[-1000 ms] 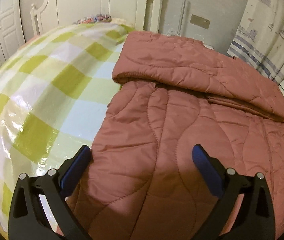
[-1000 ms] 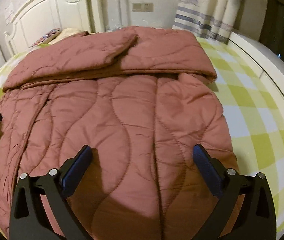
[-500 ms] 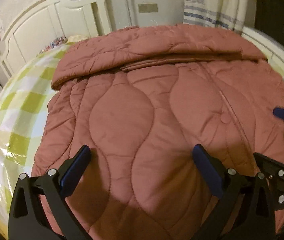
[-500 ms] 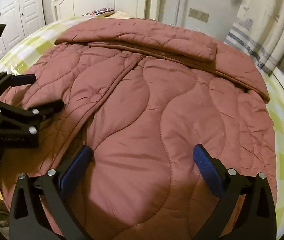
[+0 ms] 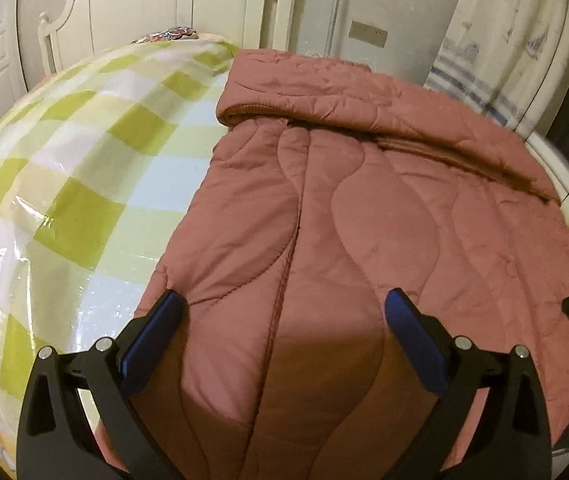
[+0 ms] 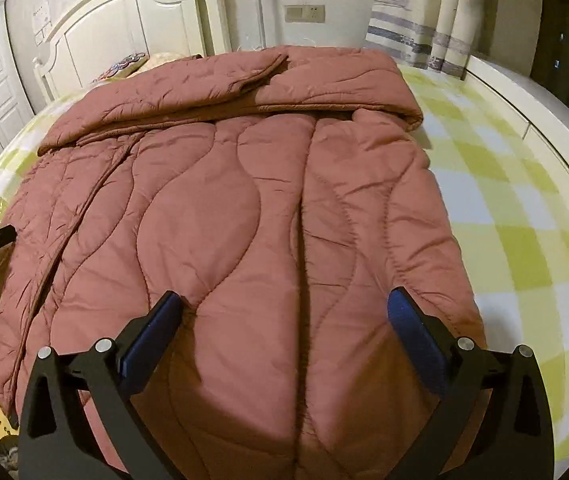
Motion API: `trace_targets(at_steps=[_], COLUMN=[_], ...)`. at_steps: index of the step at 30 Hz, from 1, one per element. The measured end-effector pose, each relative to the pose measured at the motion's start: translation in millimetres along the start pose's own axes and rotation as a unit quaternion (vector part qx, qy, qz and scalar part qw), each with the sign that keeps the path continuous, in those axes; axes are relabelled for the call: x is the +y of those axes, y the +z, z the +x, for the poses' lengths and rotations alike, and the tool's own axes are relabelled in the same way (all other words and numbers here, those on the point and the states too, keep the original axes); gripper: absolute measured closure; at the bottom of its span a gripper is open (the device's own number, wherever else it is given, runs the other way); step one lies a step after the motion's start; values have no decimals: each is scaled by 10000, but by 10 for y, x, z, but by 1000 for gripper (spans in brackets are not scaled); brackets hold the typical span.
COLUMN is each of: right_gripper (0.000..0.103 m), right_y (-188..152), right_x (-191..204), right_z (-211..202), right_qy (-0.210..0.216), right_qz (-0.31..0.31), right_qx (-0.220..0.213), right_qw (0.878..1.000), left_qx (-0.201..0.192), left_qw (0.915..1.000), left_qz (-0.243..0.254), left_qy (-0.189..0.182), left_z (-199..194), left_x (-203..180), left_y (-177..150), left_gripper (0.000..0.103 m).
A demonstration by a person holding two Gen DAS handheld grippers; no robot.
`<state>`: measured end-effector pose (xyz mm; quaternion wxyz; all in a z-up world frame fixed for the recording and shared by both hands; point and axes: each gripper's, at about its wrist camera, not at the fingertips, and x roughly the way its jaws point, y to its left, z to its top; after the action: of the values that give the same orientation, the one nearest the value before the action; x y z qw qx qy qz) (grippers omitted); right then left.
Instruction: Fold large clothes
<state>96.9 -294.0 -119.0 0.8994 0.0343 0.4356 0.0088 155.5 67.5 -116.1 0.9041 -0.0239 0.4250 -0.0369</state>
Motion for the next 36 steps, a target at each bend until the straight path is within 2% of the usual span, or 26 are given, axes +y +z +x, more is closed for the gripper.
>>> trace_targets(at_steps=[2,4,7,11,13,14,15,16,18,22,25,28,29,31,32,36], right_gripper=[5,5,5,5,5,5,5,5,5,5,5,5,5,5,5,5], right_y=[4,-1,-53,-188,-316,-377,-444,-454,-444,-438,-478,-558,-611,-691,-713,-679], right_x=[67,132,307,692,921,996,1033,1013,975,864,585,213,98,-72,-102,-25], right_z=[2,-45,-221,-375,-333,-269,-210,-214,-206,-339,-493,-414,-384,-415,-431,-484], right_qy=[-176,-254,35,446,578,607,578,623,670,415,188,-108,-127,140,135,-146], right_qz=[-123,-180,-355,-1037,-1427,-1551,-1541,-1401,-1368,-1357,-998,-609,-489,-229,-216,-173], right_qx=[18,-33,-310,-470,-381,-267,-317,-432,-374,-408,-629,-442,-424,-581,-624,-565], right_qw=[9998,9995,9989,9925,9873,9857,9859,9872,9876,9890,9928,9971,9978,9980,9977,9981], left_qx=[6,-115,-248,-281,-189,-225,-435,-478,-368,-411,-508,-473,-535,-527,-501,-447], left_qw=[9994,9991,9991,9953,9920,9902,9893,9897,9905,9927,9959,9980,9978,9978,9984,9988], left_qz=[207,235,321,872,1214,1370,1389,1339,1284,1109,751,416,397,340,224,72], left_qy=[265,347,101,-300,-303,-175,-136,-192,-320,-252,-27,55,46,210,119,206], left_z=[-5,-88,-259,-410,-348,-322,-344,-344,-342,-405,-462,-430,-447,-449,-446,-489], left_x=[-88,-135,-263,-586,-744,-818,-826,-799,-737,-528,-231,124,191,274,332,352], left_y=[-8,-58,-166,-417,-561,-661,-721,-737,-706,-672,-709,-732,-746,-752,-751,-732], left_gripper=[2,2,2,2,2,2,2,2,2,2,2,2,2,2,2,2])
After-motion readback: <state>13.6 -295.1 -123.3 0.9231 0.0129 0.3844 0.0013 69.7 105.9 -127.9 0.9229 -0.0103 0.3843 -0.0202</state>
